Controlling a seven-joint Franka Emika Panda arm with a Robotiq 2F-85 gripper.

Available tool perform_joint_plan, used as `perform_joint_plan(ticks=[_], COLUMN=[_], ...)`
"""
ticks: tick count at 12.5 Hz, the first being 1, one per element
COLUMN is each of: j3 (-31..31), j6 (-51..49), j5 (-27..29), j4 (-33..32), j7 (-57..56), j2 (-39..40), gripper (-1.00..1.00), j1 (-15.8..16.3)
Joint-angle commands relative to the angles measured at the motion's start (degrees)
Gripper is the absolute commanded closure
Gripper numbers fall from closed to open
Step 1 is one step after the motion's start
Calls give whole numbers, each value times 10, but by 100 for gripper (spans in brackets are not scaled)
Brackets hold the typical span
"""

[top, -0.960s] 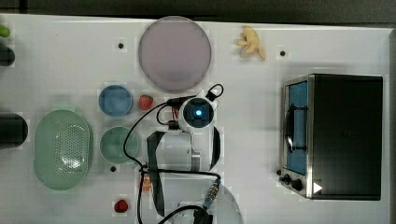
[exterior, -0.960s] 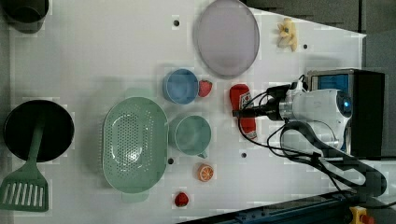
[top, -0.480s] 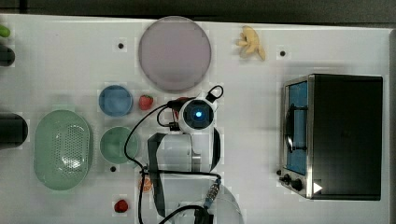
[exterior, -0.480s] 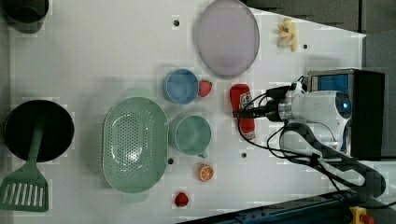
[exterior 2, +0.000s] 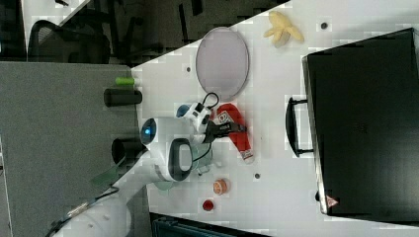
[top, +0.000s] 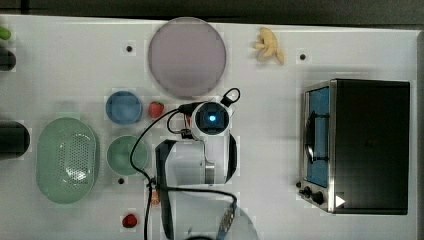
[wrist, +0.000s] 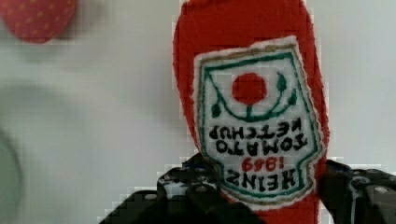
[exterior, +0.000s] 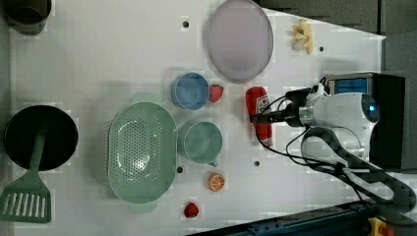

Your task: Pick Ketchup from the table and place it in strainer.

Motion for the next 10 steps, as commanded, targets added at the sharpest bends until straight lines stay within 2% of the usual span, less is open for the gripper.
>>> perform_joint_plan(ticks=[1,5,8,10], j3=[14,45,80,119], j6=[-77,-206,-315,-346], j5=[0,1,2,5], j4=[26,58,84,94], j7=[24,42,123,192], j2=[-101,-213,-267,-280], gripper=[-23,-23,-23,-23], j1=[7,10,16,24])
